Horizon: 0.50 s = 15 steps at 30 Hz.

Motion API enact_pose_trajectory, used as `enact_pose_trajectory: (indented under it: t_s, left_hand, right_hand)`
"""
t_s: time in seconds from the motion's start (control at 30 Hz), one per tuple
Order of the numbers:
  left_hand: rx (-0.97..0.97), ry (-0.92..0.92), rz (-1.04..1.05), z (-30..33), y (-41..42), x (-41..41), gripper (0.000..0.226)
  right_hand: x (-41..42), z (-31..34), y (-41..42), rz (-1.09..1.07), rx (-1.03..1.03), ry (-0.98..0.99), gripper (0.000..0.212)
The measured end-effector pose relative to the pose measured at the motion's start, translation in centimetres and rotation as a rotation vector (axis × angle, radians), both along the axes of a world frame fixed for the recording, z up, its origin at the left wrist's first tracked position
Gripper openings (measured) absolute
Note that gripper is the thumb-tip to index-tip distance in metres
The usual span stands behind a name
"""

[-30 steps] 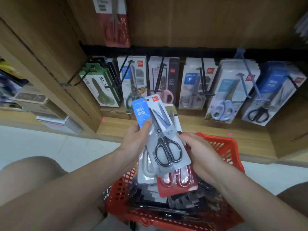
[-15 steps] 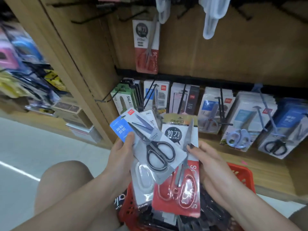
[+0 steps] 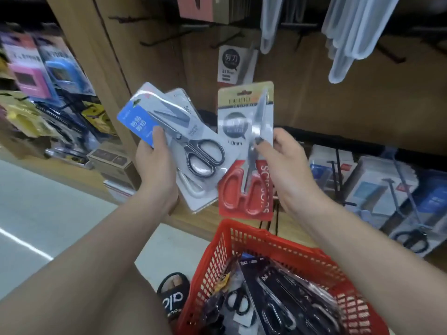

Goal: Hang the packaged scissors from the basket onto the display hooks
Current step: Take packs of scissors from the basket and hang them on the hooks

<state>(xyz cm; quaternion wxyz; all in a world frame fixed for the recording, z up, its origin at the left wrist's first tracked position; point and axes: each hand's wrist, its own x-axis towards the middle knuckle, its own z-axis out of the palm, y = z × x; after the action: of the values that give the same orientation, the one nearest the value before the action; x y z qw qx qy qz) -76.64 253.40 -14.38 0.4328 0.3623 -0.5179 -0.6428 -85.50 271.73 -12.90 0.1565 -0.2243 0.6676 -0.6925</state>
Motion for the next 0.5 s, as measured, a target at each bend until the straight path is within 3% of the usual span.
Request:
enact_pose_trajectory:
  t_s: [0.27, 0.5]
  left_hand:
    - [-0.06, 0.054, 0.068, -1.6, -4.8, -1.5, 0.021]
    - [-0.186, -0.065, 0.09, -1.7, -6.3, -2.4, 0.019]
  right_hand:
    - [-3.1, 2.7, -3.5, -0.034, 0.007, 0.196, 0.012]
    - [-2.4, 2.7, -6.1, 0.026, -0.011, 0.246, 0.014]
